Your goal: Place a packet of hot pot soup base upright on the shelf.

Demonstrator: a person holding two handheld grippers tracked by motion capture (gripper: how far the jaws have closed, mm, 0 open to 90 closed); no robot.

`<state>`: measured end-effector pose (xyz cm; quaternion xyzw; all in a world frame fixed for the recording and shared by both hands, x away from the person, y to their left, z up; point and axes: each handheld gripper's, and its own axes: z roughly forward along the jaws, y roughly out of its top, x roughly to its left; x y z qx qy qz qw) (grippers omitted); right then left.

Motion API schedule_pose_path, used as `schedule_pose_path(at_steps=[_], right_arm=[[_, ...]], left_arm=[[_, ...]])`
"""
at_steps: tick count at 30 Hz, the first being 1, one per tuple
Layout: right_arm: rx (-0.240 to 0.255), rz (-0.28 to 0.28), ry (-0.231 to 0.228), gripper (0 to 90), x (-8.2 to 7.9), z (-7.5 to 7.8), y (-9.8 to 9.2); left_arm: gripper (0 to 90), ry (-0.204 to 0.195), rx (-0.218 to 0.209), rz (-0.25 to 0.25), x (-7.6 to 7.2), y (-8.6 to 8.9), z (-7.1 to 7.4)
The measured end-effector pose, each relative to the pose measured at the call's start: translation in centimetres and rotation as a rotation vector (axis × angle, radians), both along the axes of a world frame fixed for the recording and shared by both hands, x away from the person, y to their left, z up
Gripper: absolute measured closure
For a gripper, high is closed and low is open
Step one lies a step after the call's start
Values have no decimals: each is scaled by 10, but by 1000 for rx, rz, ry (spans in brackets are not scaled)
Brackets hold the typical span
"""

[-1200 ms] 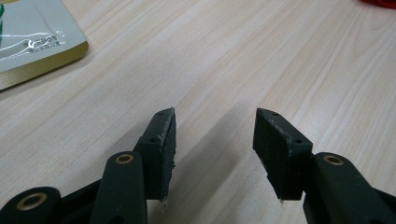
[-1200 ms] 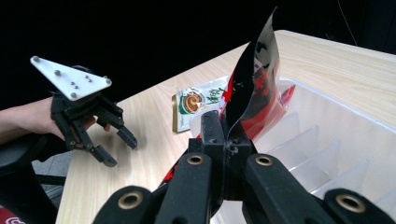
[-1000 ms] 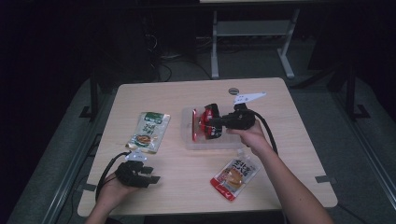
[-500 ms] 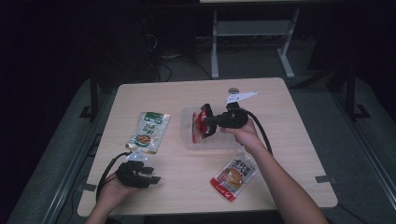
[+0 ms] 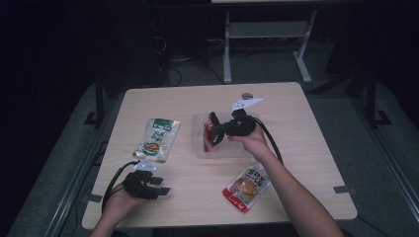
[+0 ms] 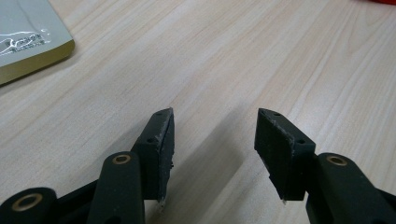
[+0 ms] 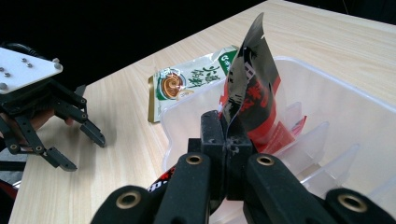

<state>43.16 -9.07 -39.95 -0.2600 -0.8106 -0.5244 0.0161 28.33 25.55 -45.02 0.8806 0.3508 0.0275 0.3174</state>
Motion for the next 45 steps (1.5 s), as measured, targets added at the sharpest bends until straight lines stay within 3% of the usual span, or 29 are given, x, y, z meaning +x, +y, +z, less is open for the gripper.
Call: schedule_pose_path(at_steps=[10,25,34,42,45], right_arm=[[11,-11,4,833,0,2,-1],[33,-52,-11,504,-4,13,-7],[29,-61,-30,361,-9,24,-11],[7,-17,-41,183,-17,31,-16],[3,-5,-42,156,-20,31,-17]], left_arm=[[471,-3,-5,2,0,-1,-1],[472,-3,1,-4,0,-1,-1],[470,-2,6,-8,1,-1,0],[444,-4,0,-7,1,-1,-1],[431,-2,-16,-8,0,-1,0]])
